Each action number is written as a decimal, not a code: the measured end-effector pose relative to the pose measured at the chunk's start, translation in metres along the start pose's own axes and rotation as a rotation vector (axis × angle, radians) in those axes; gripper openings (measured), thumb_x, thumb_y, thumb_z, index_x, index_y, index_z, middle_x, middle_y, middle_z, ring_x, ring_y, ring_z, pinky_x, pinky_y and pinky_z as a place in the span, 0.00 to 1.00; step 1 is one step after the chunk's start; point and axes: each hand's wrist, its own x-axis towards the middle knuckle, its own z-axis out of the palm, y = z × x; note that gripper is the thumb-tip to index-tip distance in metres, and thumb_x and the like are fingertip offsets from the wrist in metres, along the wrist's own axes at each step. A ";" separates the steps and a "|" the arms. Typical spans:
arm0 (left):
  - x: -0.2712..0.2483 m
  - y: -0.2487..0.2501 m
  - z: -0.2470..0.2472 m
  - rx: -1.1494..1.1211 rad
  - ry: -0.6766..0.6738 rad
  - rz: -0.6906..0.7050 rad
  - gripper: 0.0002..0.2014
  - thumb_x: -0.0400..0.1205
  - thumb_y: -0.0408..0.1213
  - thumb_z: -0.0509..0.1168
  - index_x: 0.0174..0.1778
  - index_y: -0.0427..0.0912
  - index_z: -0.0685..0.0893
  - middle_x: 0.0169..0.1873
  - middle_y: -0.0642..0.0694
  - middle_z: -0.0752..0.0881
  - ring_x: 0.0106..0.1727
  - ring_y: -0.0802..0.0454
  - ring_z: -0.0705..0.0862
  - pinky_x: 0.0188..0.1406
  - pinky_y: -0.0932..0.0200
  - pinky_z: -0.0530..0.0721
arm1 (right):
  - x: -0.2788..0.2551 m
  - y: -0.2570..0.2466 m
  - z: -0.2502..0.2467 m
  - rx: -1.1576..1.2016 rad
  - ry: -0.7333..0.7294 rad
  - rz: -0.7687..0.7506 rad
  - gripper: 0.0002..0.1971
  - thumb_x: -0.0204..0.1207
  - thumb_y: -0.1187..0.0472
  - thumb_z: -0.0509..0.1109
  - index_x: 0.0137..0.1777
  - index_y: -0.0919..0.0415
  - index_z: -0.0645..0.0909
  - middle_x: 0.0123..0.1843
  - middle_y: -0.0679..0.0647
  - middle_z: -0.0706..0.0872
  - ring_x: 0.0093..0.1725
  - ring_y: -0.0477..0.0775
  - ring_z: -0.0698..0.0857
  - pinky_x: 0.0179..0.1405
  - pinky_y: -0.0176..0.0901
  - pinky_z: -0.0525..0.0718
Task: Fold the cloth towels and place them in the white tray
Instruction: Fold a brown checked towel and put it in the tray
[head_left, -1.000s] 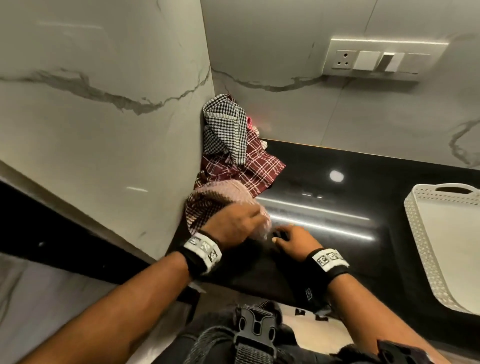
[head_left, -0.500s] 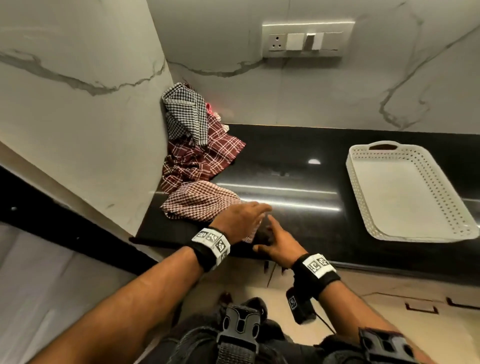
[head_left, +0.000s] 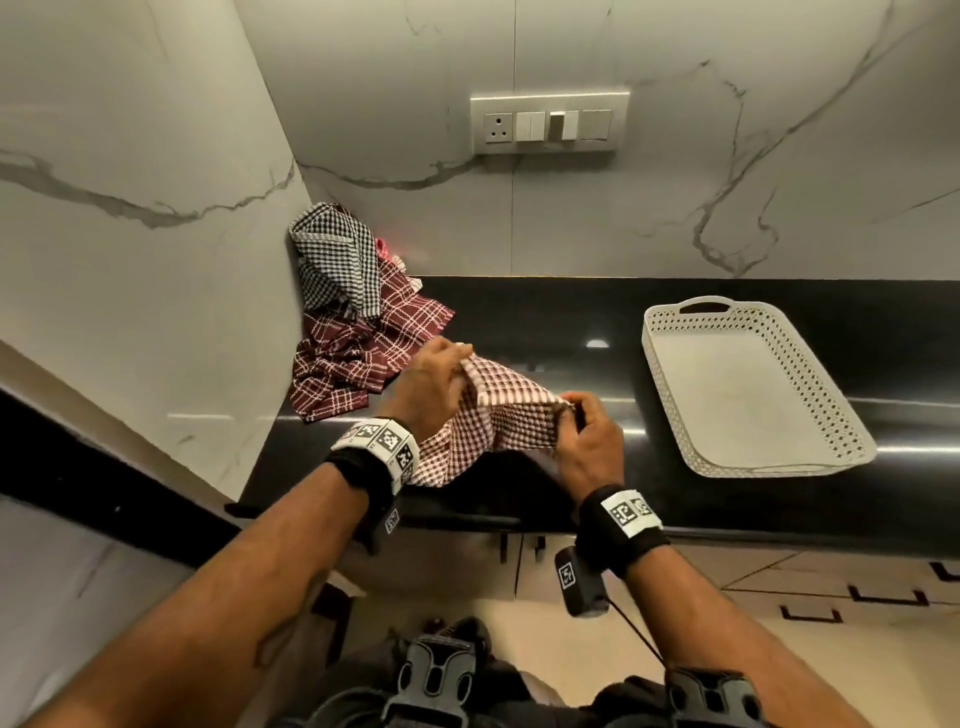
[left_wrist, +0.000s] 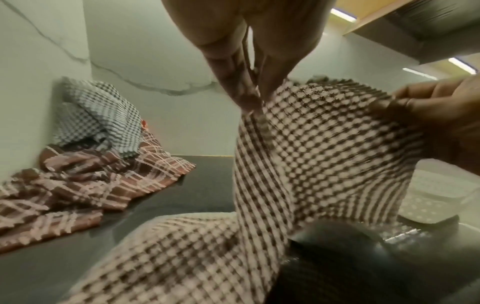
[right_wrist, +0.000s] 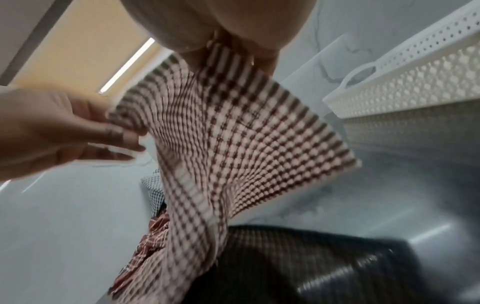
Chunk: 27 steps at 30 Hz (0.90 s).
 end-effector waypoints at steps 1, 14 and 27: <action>-0.001 -0.007 -0.001 0.043 -0.087 -0.061 0.25 0.81 0.34 0.70 0.76 0.40 0.76 0.67 0.46 0.75 0.64 0.48 0.80 0.70 0.47 0.81 | 0.006 -0.003 -0.002 0.004 -0.022 -0.025 0.05 0.82 0.64 0.68 0.52 0.56 0.84 0.42 0.43 0.87 0.40 0.38 0.85 0.41 0.46 0.87; 0.036 -0.026 -0.019 0.034 -0.121 0.200 0.11 0.79 0.32 0.69 0.56 0.43 0.88 0.48 0.47 0.91 0.48 0.50 0.88 0.53 0.48 0.87 | 0.069 -0.028 0.040 -0.344 -0.425 -0.149 0.09 0.75 0.49 0.72 0.42 0.54 0.86 0.37 0.48 0.89 0.38 0.50 0.87 0.40 0.54 0.87; 0.162 -0.088 -0.129 0.455 0.017 0.053 0.08 0.84 0.39 0.63 0.54 0.47 0.86 0.48 0.41 0.89 0.47 0.38 0.88 0.44 0.50 0.83 | 0.214 -0.085 -0.005 -0.520 -0.235 -0.111 0.10 0.74 0.70 0.69 0.45 0.61 0.91 0.41 0.59 0.92 0.43 0.60 0.89 0.43 0.44 0.82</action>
